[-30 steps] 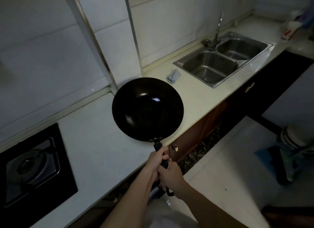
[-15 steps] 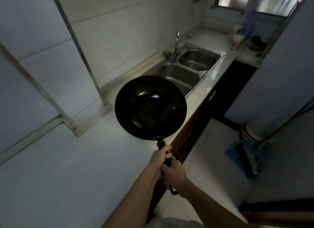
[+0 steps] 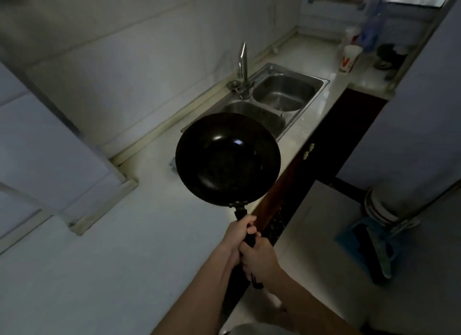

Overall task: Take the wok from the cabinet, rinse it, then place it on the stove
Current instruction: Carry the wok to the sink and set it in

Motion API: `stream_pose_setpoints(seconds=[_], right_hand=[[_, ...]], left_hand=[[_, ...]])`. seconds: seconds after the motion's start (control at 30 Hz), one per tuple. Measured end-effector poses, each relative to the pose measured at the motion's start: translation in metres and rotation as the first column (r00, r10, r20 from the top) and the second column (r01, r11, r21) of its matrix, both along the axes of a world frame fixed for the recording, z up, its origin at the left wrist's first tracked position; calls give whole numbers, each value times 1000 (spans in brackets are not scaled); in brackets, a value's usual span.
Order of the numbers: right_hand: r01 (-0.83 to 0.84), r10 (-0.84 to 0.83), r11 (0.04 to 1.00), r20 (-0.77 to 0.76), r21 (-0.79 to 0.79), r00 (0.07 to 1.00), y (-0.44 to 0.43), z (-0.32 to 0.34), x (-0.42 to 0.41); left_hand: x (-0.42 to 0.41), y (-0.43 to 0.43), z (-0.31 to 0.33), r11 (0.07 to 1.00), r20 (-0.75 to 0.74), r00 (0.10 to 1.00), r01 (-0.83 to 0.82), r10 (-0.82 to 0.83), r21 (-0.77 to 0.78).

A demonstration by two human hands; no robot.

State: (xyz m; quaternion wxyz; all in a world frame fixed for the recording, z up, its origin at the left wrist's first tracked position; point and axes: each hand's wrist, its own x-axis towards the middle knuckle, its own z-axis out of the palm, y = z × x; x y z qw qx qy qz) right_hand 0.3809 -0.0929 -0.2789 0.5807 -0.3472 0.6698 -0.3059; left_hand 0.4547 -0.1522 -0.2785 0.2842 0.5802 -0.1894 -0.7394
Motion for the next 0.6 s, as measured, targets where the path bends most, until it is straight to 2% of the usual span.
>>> stream_pose_setpoints(seconds=[0.27, 0.6], right_hand=[[-164, 165, 986, 15, -36, 986, -58, 20, -83], [-279, 278, 960, 83, -2, 957, -150, 25, -118]], left_hand=[[-75, -51, 15, 988, 22, 988, -154, 154, -17], [-102, -135, 3, 964, 6, 964, -266, 266, -16]])
